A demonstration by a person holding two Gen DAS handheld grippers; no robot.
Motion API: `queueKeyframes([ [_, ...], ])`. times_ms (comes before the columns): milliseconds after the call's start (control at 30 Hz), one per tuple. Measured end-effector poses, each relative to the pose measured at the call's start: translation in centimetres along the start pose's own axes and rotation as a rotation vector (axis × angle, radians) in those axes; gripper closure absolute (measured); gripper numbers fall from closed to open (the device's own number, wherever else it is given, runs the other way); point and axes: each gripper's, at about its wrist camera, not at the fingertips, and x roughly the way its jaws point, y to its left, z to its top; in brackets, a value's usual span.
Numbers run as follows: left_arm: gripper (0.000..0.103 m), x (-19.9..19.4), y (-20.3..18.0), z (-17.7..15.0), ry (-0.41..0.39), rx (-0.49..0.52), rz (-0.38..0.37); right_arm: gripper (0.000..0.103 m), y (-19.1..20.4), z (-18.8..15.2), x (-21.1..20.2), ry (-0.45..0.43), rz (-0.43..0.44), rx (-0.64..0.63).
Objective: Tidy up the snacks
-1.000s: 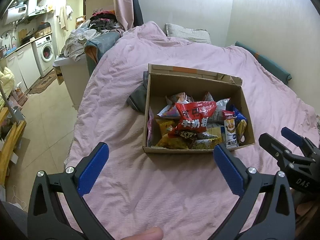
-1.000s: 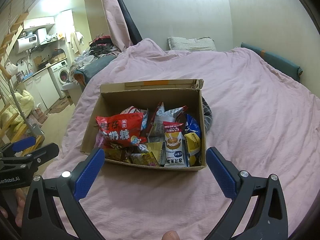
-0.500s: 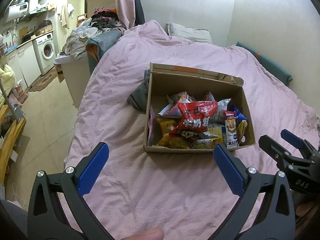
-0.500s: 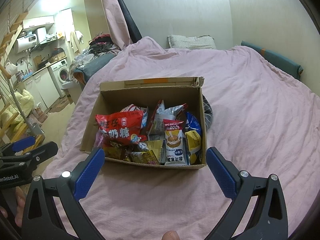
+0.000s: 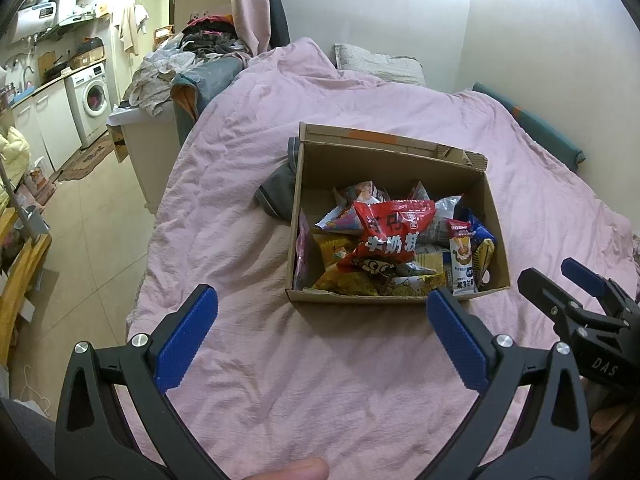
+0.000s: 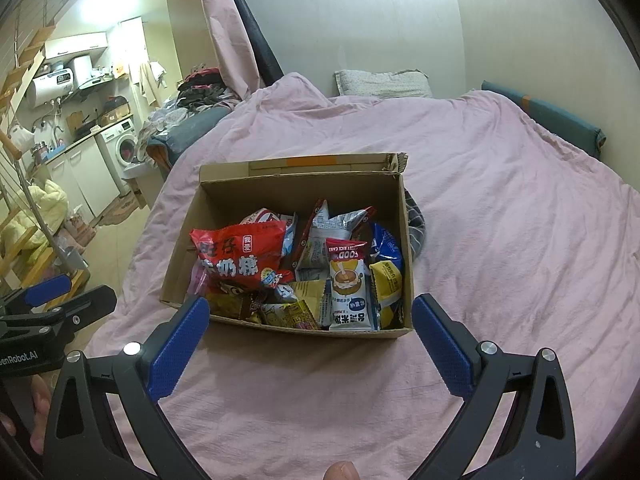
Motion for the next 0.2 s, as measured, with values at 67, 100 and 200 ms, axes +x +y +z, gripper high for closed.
queueKeyframes([
  [67,0.0,0.01,-0.01,0.01,0.0,0.001,-0.001,0.0,0.0,0.0,-0.01,0.0,0.0,0.0],
  [100,0.0,0.06,-0.05,0.01,0.0,0.0,-0.004,0.0,0.0,0.0,-0.02,0.0,-0.001,0.0],
  [200,0.0,0.48,-0.1,0.02,0.008,0.003,-0.002,0.0,-0.04,-0.01,-0.02,0.0,0.0,0.001],
])
